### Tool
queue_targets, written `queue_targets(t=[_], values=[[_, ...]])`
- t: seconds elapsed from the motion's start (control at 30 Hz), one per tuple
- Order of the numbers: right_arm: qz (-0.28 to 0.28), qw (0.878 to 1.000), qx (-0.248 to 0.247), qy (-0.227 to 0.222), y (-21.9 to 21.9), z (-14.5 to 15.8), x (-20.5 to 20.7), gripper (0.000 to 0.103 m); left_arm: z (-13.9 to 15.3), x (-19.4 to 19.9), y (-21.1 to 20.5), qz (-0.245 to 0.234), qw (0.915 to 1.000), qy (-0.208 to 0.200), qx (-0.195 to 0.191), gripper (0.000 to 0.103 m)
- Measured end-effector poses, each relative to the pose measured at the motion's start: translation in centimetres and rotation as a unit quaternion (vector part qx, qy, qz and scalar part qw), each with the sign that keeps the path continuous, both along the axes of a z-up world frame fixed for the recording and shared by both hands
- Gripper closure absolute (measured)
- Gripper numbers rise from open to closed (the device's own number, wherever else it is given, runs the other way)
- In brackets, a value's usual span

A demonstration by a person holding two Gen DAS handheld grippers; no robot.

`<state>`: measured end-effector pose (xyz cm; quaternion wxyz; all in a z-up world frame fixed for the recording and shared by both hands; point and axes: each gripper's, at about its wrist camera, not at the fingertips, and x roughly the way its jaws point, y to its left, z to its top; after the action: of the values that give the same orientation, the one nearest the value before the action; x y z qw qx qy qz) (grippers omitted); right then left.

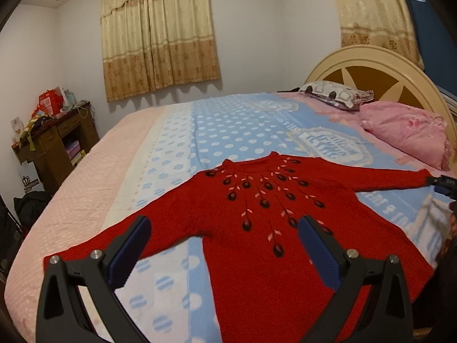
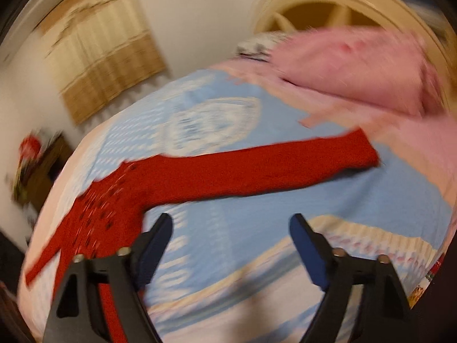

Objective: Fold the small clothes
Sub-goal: 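Grasp the sweater sleeve cuff with the right gripper and lift it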

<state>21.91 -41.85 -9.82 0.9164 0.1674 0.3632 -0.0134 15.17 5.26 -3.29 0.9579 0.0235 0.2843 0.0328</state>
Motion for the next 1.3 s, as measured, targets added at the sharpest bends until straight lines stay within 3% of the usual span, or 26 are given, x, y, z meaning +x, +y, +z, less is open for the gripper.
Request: queue_targets(t=[0.1, 0.2, 0.3, 0.57, 0.67, 0.73, 0.83, 1.03, 1.3], values=[[-0.046, 0.998, 0.047, 0.021, -4.6, -1.3, 1.5, 0.037, -1.1, 2.5, 0.2, 0.001, 0.9999, 0.016, 0.001, 0.000], [-0.077, 0.993, 0.079, 0.037, -7.4, -2.3, 2.6, 0.042, -2.4, 4.6, 0.3, 0.003, 0.9994, 0.032, 0.011, 0.000], [-0.098, 0.990, 0.085, 0.047, -9.2, -2.9, 3.7, 0.050, -3.5, 6.4, 0.7, 0.008, 0.9988, 0.047, 0.011, 0.000], [-0.152, 0.982, 0.095, 0.054, -12.3, -3.6, 6.2, 0.056, -5.8, 8.6, 0.9, 0.005, 0.9969, 0.078, -0.010, 0.000], [-0.163, 0.980, 0.096, 0.058, -12.9, -3.8, 7.1, 0.069, -6.4, 9.0, 0.8, -0.002, 0.9961, 0.087, -0.014, 0.000], [-0.168, 0.980, 0.089, 0.064, -13.2, -4.0, 7.7, 0.086, -6.7, 9.3, 0.8, -0.006, 0.9956, 0.092, -0.016, 0.000], [-0.163, 0.981, 0.081, 0.059, -13.0, -4.0, 8.5, 0.093, -6.7, 9.4, 1.0, -0.006, 0.9956, 0.092, -0.018, 0.000], [-0.120, 0.989, 0.071, 0.042, -10.3, -2.4, 10.2, 0.095, -6.7, 9.7, 2.5, -0.002, 0.9945, 0.092, -0.051, 0.000], [-0.011, 0.998, 0.062, 0.013, -1.8, 1.6, 13.7, 0.096, -6.6, 9.3, 4.5, 0.008, 0.9932, 0.090, -0.073, 0.000]])
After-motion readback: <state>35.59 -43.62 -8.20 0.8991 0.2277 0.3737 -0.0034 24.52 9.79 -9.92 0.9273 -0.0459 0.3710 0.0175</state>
